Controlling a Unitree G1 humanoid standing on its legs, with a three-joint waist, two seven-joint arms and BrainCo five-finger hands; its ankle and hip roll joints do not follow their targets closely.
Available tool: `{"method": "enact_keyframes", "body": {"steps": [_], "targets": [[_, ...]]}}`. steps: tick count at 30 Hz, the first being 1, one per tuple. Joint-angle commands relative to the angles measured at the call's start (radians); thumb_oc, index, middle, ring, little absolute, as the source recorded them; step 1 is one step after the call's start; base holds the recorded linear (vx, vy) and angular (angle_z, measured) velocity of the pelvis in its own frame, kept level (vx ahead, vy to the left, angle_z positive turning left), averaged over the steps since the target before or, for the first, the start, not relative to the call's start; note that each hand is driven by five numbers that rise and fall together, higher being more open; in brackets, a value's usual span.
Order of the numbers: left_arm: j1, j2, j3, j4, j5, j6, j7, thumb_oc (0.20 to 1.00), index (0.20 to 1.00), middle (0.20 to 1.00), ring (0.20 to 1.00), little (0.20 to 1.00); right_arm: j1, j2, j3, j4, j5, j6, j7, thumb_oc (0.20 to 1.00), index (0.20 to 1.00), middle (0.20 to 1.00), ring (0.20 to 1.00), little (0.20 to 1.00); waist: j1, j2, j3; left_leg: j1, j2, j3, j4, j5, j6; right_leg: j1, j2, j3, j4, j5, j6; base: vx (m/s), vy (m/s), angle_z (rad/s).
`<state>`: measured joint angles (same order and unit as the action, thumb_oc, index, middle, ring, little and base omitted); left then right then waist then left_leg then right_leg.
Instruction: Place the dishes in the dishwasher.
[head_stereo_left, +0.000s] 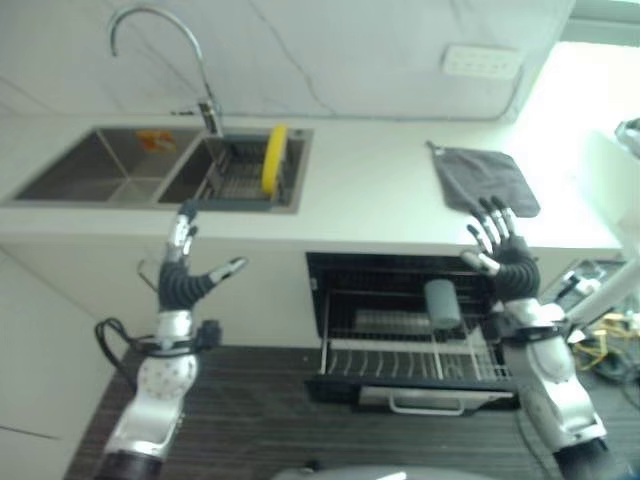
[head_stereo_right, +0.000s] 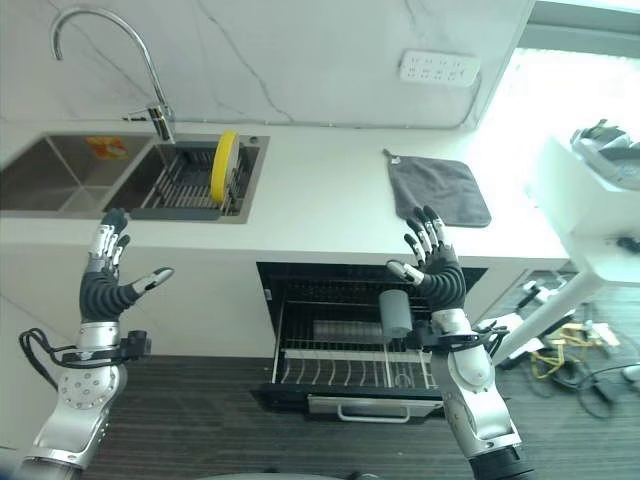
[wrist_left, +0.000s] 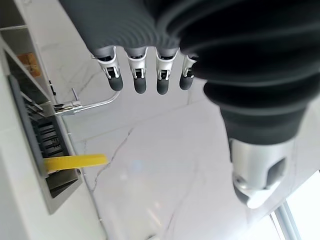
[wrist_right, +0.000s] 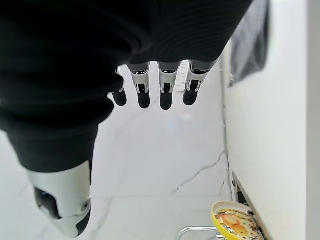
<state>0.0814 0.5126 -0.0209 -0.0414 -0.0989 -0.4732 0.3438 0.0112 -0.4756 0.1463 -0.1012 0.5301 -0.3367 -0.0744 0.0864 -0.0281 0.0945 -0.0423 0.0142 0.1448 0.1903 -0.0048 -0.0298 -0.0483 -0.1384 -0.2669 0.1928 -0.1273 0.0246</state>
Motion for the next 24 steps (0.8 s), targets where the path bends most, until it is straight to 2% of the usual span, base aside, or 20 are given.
{"method": "enact_keyframes", "body": {"steps": [1, 4, 5, 6, 7, 8, 9, 10, 11, 13, 15, 16, 20, 23, 24], "targets": [[-0.045, 0.024, 0.035, -0.049, 0.006, -0.064, -0.014, 1.0, 1.0, 1.0, 1.0, 1.0, -0.088, -0.041, -0.053, -0.043, 0.02, -0.041, -0.022, 1.0, 1.0, 1.0, 1.0, 1.0, -0.015, -0.01, 0.021, -0.017, 0.043, -0.055, 0.001, 0.074, -0.005, 0.139, 0.052, 0.045, -0.116, 0.118, 0.011, 0.09, 0.423, 0.03], [-0.08, 0.02, 0.047, -0.051, -0.111, -0.064, -0.074, 1.0, 1.0, 1.0, 1.0, 1.0, -0.106, -0.052, -0.066, -0.052, -0.007, -0.007, -0.016, 1.0, 1.0, 1.0, 1.0, 1.0, -0.024, 0.016, 0.022, 0.004, 0.156, -0.158, -0.152, 0.201, -0.047, 0.144, 0.035, 0.108, -0.077, 0.078, 0.016, 0.1, 0.552, -0.23], [-0.094, 0.015, 0.046, -0.045, -0.16, -0.075, -0.103, 1.0, 1.0, 1.0, 1.0, 1.0, -0.108, -0.061, -0.07, -0.055, -0.006, -0.004, -0.024, 1.0, 1.0, 1.0, 1.0, 1.0, -0.032, 0.022, 0.022, 0.01, 0.177, -0.173, -0.159, 0.214, -0.052, 0.138, 0.025, 0.12, -0.058, 0.066, 0.018, 0.05, 0.538, -0.67], [-0.106, 0.01, 0.046, -0.037, -0.189, -0.085, -0.122, 1.0, 1.0, 1.0, 1.0, 1.0, -0.112, -0.071, -0.074, -0.057, 0.001, -0.004, -0.033, 1.0, 1.0, 1.0, 1.0, 1.0, -0.04, 0.028, 0.021, 0.02, 0.188, -0.189, -0.155, 0.203, -0.052, 0.126, 0.013, 0.132, -0.033, 0.055, 0.021, 0.04, 0.617, -0.85], [-0.127, 0.009, 0.043, -0.024, -0.236, -0.097, -0.152, 1.0, 1.0, 1.0, 1.0, 1.0, -0.125, -0.082, -0.081, -0.056, 0.018, -0.001, -0.037, 1.0, 1.0, 1.0, 1.0, 1.0, -0.054, 0.037, 0.02, 0.054, 0.185, -0.2, -0.15, 0.146, -0.051, 0.102, -0.013, 0.155, 0.0, 0.046, 0.033, 0.03, 0.708, -0.86], [-0.139, 0.003, 0.035, -0.026, -0.265, -0.1, -0.18, 1.0, 1.0, 1.0, 1.0, 1.0, -0.126, -0.082, -0.092, -0.05, 0.015, -0.011, -0.052, 1.0, 1.0, 1.0, 1.0, 1.0, -0.068, 0.047, 0.02, 0.071, 0.179, -0.184, -0.153, 0.113, -0.054, 0.085, -0.04, 0.16, 0.018, 0.05, 0.046, 0.06, 0.823, -0.94], [-0.152, -0.001, 0.02, -0.029, -0.284, -0.1, -0.211, 1.0, 1.0, 1.0, 1.0, 1.0, -0.115, -0.07, -0.119, -0.04, 0.005, -0.026, -0.066, 1.0, 1.0, 1.0, 1.0, 1.0, -0.087, 0.052, 0.015, 0.101, 0.161, -0.136, -0.173, 0.075, -0.045, 0.081, -0.086, 0.158, 0.019, 0.074, 0.074, 0.07, 0.759, -0.84], [-0.161, -0.006, 0.009, -0.044, -0.309, -0.079, -0.252, 1.0, 1.0, 1.0, 1.0, 1.0, -0.097, -0.05, -0.147, -0.039, 0.005, -0.041, -0.088, 1.0, 1.0, 1.0, 1.0, 1.0, -0.089, 0.046, 0.012, 0.107, 0.128, -0.137, -0.175, 0.053, -0.034, 0.091, -0.126, 0.161, -0.018, 0.132, 0.1, 0.07, 0.66, -0.52], [-0.172, -0.008, 0.004, -0.054, -0.287, -0.056, -0.274, 1.0, 1.0, 1.0, 1.0, 1.0, -0.072, -0.017, -0.173, -0.053, 0.011, -0.054, -0.1, 1.0, 1.0, 1.0, 1.0, 1.0, -0.094, 0.032, 0.012, 0.114, 0.084, -0.136, -0.179, 0.028, -0.012, 0.079, -0.17, 0.165, -0.043, 0.236, 0.125, 0.04, 0.472, 0.11], [-0.165, 0.014, 0.011, -0.06, -0.239, -0.055, -0.257, 1.0, 1.0, 1.0, 1.0, 1.0, -0.057, 0.014, -0.196, -0.064, 0.021, -0.051, -0.063, 1.0, 1.0, 1.0, 1.0, 1.0, -0.09, 0.023, 0.016, 0.133, 0.054, -0.1, -0.2, 0.019, 0.008, 0.048, -0.185, 0.128, -0.035, 0.315, 0.14, -0.01, 0.324, 0.4], [-0.153, 0.037, 0.033, -0.068, -0.245, -0.053, -0.255, 1.0, 1.0, 1.0, 1.0, 1.0, -0.063, 0.031, -0.196, -0.068, 0.025, -0.039, -0.035, 1.0, 1.0, 1.0, 1.0, 1.0, -0.069, 0.028, 0.011, 0.14, 0.045, -0.057, -0.239, 0.035, 0.022, 0.036, -0.153, 0.081, -0.006, 0.295, 0.137, -0.07, 0.319, -0.4], [-0.153, 0.051, 0.052, -0.068, -0.266, -0.049, -0.277, 1.0, 1.0, 1.0, 1.0, 1.0, -0.062, 0.035, -0.187, -0.075, 0.021, -0.045, -0.045, 1.0, 1.0, 1.0, 1.0, 1.0, -0.059, 0.027, 0.001, 0.125, 0.024, -0.049, -0.252, 0.04, 0.04, 0.029, -0.083, 0.063, 0.02, 0.251, 0.128, -0.11, 0.315, -0.8], [-0.132, 0.042, 0.071, -0.057, -0.249, -0.062, -0.272, 1.0, 1.0, 1.0, 1.0, 1.0, -0.062, 0.051, -0.168, -0.078, -0.004, -0.07, -0.043, 1.0, 1.0, 1.0, 1.0, 1.0, -0.035, 0.006, -0.01, 0.094, -0.03, -0.018, -0.266, 0.043, 0.073, 0.025, 0.05, 0.008, 0.09, 0.185, 0.105, -0.12, 0.18, -0.22], [-0.095, 0.017, 0.09, -0.072, -0.218, -0.075, -0.265, 1.0, 1.0, 1.0, 1.0, 1.0, -0.079, 0.053, -0.149, -0.061, 0.003, -0.095, -0.043, 1.0, 1.0, 1.0, 1.0, 1.0, -0.007, -0.013, -0.012, 0.06, -0.054, 0.024, -0.252, 0.051, 0.068, 0.09, 0.079, -0.017, -0.018, 0.14, 0.075, -0.11, -0.027, -0.59], [-0.077, 0.011, 0.092, -0.071, -0.204, -0.077, -0.25, 1.0, 1.0, 1.0, 1.0, 1.0, -0.082, 0.049, -0.143, -0.05, 0.011, -0.111, -0.036, 1.0, 1.0, 1.0, 1.0, 1.0, -0.005, -0.01, -0.014, 0.05, -0.056, 0.019, -0.245, 0.061, 0.058, 0.119, 0.097, 0.001, -0.096, 0.115, 0.048, -0.07, -0.115, -0.67]]}}
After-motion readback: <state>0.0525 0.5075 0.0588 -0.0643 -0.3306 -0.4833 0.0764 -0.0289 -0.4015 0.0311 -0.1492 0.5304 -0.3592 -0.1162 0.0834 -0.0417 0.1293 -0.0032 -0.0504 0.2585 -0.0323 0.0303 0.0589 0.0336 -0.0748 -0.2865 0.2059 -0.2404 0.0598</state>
